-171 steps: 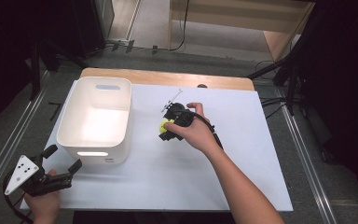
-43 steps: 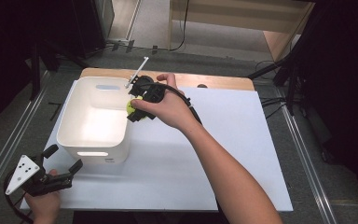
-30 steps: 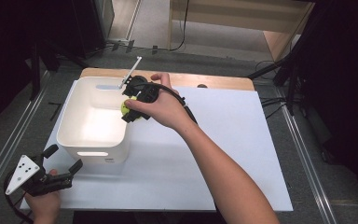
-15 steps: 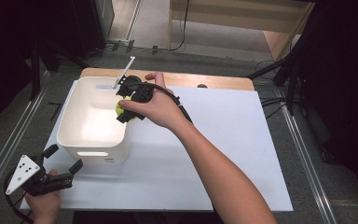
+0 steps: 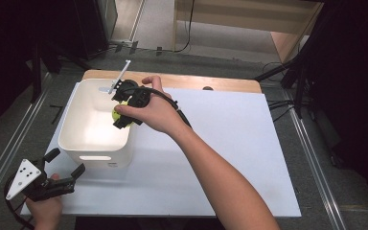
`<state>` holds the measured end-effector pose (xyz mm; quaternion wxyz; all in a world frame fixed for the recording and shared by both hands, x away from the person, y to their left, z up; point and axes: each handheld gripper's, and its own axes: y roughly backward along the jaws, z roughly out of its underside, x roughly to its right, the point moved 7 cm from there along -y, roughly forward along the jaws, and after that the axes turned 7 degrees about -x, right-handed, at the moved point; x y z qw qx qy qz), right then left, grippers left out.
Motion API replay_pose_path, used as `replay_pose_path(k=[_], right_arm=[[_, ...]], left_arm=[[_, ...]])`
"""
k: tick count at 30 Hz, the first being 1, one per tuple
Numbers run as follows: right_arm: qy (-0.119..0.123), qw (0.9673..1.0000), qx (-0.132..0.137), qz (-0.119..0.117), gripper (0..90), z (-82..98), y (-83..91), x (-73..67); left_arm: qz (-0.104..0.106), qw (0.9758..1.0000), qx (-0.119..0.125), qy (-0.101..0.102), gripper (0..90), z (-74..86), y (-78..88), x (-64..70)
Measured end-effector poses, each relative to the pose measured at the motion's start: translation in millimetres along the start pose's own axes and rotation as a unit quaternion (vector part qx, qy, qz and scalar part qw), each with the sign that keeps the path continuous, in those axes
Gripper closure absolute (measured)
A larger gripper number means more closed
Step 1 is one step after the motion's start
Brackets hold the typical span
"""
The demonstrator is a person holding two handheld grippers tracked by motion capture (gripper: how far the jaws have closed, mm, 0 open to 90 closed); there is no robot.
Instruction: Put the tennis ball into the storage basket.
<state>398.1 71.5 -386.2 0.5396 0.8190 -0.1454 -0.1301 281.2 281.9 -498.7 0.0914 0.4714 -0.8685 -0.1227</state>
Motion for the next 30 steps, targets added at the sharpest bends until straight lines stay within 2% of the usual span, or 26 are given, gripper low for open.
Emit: replay_pose_path(k=[10, 17, 30], right_arm=[[0.012, 0.9999, -0.003, -0.005, 23.4, -10.5, -5.8, -9.9], [0.023, 0.9996, -0.013, -0.009, 23.4, -14.4, -16.1, -16.5], [0.029, 0.9991, -0.029, -0.015, 23.4, -10.8, -32.7, -19.8]], left_arm=[[0.001, 1.0, 0.001, 0.001, 0.0, 0.0, 0.2, -0.3], [0.0, 1.0, 0.002, 0.005, 0.0, -0.1, 0.3, -0.3], [0.001, 1.0, 0.002, 0.004, 0.0, -0.2, 0.0, -0.2]])
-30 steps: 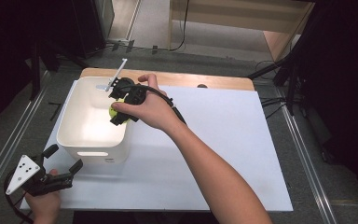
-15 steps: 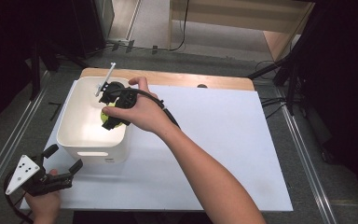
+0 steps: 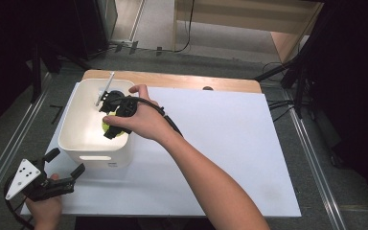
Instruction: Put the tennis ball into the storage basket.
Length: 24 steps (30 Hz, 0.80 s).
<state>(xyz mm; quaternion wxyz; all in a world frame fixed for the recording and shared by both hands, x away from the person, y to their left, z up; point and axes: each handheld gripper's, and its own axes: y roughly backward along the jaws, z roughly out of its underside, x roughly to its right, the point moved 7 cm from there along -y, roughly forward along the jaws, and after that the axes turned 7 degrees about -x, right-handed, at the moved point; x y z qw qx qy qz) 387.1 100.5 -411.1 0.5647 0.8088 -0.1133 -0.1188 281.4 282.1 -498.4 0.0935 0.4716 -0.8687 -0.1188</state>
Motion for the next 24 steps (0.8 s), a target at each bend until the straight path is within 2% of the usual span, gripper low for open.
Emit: replay_pose_path(k=[10, 18, 24], right_arm=[[0.001, 0.9999, -0.011, -0.006, 23.4, 4.1, -13.3, -3.4], [0.012, 0.9996, -0.023, -0.011, 23.4, 6.2, -22.4, -5.5], [0.012, 0.9995, -0.028, -0.01, 23.4, 7.4, -24.5, -6.1]], left_arm=[[-0.001, 1.0, -0.003, -0.004, 0.0, 0.3, -0.1, 0.1], [0.0, 1.0, -0.003, -0.004, 0.0, 0.2, 0.0, 0.1], [-0.001, 1.0, -0.003, -0.004, 0.0, 0.3, -0.1, 0.0]])
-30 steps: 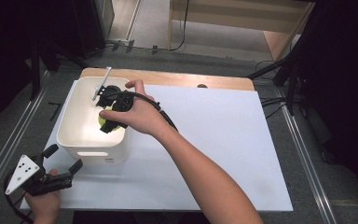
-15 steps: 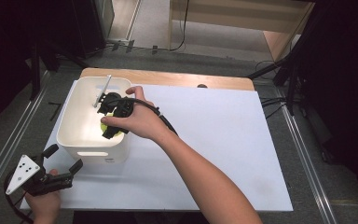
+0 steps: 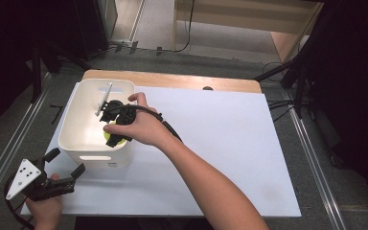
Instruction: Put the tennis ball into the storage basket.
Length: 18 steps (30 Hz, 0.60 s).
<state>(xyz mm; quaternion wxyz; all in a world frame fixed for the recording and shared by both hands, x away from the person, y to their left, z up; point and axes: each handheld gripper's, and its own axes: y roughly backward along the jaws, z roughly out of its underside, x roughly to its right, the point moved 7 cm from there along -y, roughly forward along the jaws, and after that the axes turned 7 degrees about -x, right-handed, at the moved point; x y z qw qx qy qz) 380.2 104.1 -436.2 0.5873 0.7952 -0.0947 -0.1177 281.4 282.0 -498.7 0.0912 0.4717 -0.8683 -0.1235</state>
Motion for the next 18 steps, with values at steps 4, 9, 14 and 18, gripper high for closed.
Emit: replay_pose_path(k=[4, 9, 14, 18], right_arm=[[-0.001, 1.0, -0.007, 0.002, 23.4, 1.5, 0.3, -0.1], [0.003, 1.0, -0.007, 0.002, 23.4, 1.7, -0.3, -0.3], [0.003, 1.0, -0.008, 0.001, 23.4, 1.8, -0.6, -0.7], [0.0, 0.9999, -0.01, 0.002, 23.3, 2.2, -0.7, -0.9]], left_arm=[[0.0, 1.0, 0.0, 0.0, 0.0, 0.0, 0.0, 0.1], [0.0, 1.0, 0.0, 0.0, 0.0, 0.0, 0.0, 0.0], [0.0, 1.0, 0.0, 0.0, 0.0, 0.0, -0.2, 0.0], [0.0, 1.0, 0.0, 0.0, 0.0, 0.0, -0.1, 0.0]])
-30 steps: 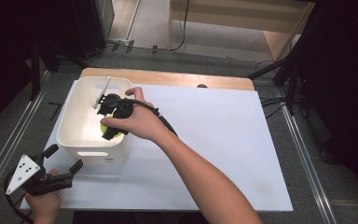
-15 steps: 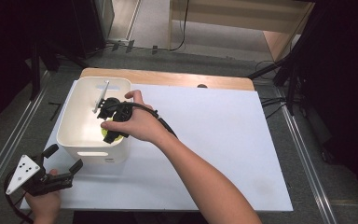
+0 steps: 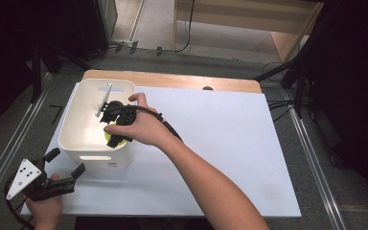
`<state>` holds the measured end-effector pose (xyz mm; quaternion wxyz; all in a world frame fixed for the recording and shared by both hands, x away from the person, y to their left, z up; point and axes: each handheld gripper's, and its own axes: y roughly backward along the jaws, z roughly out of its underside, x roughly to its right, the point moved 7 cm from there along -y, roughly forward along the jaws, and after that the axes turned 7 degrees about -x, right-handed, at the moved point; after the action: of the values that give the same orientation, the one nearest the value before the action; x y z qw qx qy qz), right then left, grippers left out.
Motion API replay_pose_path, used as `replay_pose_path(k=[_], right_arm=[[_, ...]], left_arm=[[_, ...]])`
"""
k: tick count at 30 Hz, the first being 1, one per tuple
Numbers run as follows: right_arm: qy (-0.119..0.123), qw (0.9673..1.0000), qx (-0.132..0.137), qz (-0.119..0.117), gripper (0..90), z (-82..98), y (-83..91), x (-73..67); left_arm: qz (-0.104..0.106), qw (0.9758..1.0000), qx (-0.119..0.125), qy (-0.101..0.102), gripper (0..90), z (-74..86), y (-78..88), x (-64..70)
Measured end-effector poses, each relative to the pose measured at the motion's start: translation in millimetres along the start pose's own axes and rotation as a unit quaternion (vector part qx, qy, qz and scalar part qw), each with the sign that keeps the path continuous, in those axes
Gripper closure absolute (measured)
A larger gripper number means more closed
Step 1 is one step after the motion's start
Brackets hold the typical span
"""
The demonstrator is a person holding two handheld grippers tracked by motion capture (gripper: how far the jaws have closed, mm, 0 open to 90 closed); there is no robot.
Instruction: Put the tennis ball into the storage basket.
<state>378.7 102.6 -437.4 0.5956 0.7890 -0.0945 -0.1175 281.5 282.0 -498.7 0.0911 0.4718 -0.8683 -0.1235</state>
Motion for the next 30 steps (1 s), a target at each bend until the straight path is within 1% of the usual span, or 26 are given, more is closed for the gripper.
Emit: replay_pose_path(k=[4, 6, 8, 12, 14, 15, 18, 21, 25, 27, 30], right_arm=[[0.01, 0.9999, 0.006, 0.008, 21.4, -0.4, 0.1, -0.2], [0.007, 0.9999, 0.01, -0.001, 13.0, -0.8, 2.2, -2.7], [0.007, 0.9999, 0.014, -0.002, 10.5, -1.3, 4.8, -3.2], [0.003, 0.9999, 0.016, 0.003, 10.4, -0.4, 8.8, -3.2], [0.006, 0.9998, 0.019, 0.006, 10.5, 0.4, 10.0, -2.2], [0.003, 0.9998, 0.021, 0.005, 10.5, 0.8, 11.0, -2.4], [0.008, 0.9996, 0.026, 0.009, 10.4, 1.7, 13.7, -0.4], [0.001, 0.9995, 0.03, 0.009, 10.5, 2.4, 17.1, -1.5], [0.005, 0.9993, 0.035, 0.014, 10.5, 4.7, 22.3, -0.3], [-0.001, 0.9991, 0.039, 0.016, 10.5, 6.4, 25.7, 0.1], [-0.002, 0.9989, 0.043, 0.019, 10.5, 9.1, 29.8, 1.3]], left_arm=[[0.0, 1.0, -0.001, -0.001, 0.0, 0.1, 0.1, -0.1], [0.0, 1.0, -0.001, 0.0, 0.0, 0.1, 0.1, -0.2], [0.0, 1.0, -0.001, 0.0, 0.0, 0.1, 0.2, -0.1], [0.0, 1.0, 0.0, 0.0, 0.0, 0.0, 0.0, 0.0], [0.0, 1.0, 0.0, 0.0, 0.0, 0.0, 0.0, 0.0], [0.0, 1.0, -0.001, 0.0, 0.0, 0.2, 0.1, -0.1], [0.0, 1.0, -0.001, 0.0, 0.0, 0.0, -0.1, 0.1], [0.0, 1.0, 0.0, 0.0, 0.0, 0.1, -0.2, 0.2], [0.0, 1.0, -0.001, -0.001, 0.0, 0.1, -0.2, 0.2], [0.0, 1.0, -0.001, -0.001, 0.0, 0.1, -0.2, 0.2], [0.0, 1.0, -0.001, -0.001, 0.0, 0.2, -0.3, 0.2]])
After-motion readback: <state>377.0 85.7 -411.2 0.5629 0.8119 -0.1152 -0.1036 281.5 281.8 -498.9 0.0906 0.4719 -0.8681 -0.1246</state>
